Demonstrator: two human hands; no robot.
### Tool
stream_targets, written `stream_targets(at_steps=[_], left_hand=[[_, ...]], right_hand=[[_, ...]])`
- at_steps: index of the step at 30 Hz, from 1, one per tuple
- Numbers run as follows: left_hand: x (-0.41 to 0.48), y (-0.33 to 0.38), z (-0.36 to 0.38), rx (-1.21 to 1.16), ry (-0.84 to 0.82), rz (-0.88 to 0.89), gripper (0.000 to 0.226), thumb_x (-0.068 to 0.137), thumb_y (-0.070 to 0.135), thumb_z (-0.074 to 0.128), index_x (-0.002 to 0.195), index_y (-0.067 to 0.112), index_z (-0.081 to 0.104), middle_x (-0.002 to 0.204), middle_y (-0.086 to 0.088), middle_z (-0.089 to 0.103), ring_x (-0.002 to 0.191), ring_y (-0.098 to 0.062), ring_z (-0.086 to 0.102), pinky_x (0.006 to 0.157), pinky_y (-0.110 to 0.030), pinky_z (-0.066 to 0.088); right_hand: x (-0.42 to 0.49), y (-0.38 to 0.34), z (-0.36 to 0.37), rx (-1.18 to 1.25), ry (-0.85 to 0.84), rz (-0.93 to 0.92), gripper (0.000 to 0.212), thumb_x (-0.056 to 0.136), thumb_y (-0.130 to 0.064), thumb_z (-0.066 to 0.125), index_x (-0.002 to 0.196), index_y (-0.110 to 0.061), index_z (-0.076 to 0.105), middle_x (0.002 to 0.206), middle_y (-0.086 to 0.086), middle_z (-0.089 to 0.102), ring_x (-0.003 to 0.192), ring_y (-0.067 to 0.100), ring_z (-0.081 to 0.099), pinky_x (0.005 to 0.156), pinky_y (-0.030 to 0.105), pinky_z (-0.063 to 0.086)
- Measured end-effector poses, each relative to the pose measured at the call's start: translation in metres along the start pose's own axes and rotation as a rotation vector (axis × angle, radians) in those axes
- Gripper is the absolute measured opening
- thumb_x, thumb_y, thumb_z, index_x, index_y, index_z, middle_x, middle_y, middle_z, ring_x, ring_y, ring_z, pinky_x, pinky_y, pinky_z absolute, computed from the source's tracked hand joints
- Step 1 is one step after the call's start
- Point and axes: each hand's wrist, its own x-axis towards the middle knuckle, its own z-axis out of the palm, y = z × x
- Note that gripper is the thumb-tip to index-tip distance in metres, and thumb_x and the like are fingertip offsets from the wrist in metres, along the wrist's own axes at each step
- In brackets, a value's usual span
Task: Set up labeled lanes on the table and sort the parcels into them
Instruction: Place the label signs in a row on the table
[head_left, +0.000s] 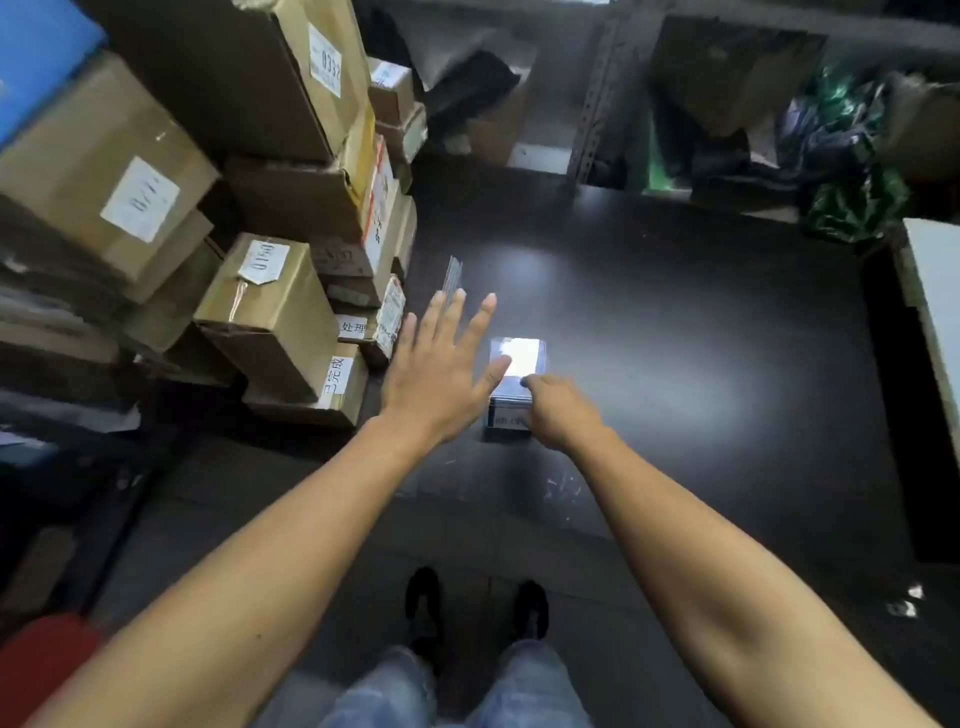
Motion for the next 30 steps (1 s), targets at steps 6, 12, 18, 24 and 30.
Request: stream_targets(at_steps=[6,12,18,24,30], left_hand=[[-0.004,-0.011,0.020,-0.015,-0.039,-0.010,0.073,0.086,0.067,-0.002,0.151,0.036,-0.013,0.164,-0.001,-0.001,0.150,-0.017,-0.009,0.120,-0.038,-0.005],[0.006,-0.021,0.011,-0.181,-0.006,0.006,0.071,0.093,0.063,0.019,0.154,0.027,0.015,0.161,-0.001,0.019,0.150,-0.017,0.006,0.122,-0.037,0.008],[0.024,-0.021,-0.015,-0.525,-0.057,0.096,0.054,0.092,0.041,0.059,0.142,0.031,0.042,0.149,0.002,0.039,0.140,-0.014,0.032,0.112,-0.027,0.025],[0.029,0.009,-0.057,-0.941,-0.282,0.173,0.056,0.082,0.039,0.074,0.129,0.046,0.044,0.114,0.008,0.065,0.101,-0.011,0.065,0.093,-0.032,0.051],[0.024,0.037,-0.078,-1.203,-0.328,0.259,0.027,0.089,0.008,0.067,0.110,0.024,0.058,0.095,-0.002,0.069,0.089,-0.012,0.067,0.074,-0.031,0.059]], right_hand=[[0.029,-0.004,0.023,-0.223,-0.054,-0.087,0.034,0.094,-0.007,0.047,0.128,-0.012,0.048,0.126,0.010,0.051,0.120,0.031,0.047,0.087,0.041,0.045],[0.024,0.004,0.002,-0.101,-0.040,-0.155,0.014,0.091,-0.006,0.051,0.102,-0.013,0.053,0.106,0.010,0.060,0.092,0.034,0.059,0.069,0.039,0.045],[-0.030,-0.006,-0.116,0.169,0.055,-0.194,0.028,0.091,-0.025,0.066,0.076,-0.023,0.042,0.073,-0.005,0.054,0.074,0.025,0.053,0.064,0.037,0.041],[-0.103,-0.033,-0.209,0.203,0.059,-0.224,0.017,0.090,-0.029,0.069,0.089,-0.016,0.059,0.080,-0.007,0.059,0.072,0.007,0.054,0.063,0.027,0.044],[-0.133,-0.025,-0.232,0.377,0.029,-0.188,0.018,0.094,-0.033,0.064,0.094,-0.015,0.065,0.085,0.002,0.069,0.075,0.013,0.062,0.068,0.036,0.051]])
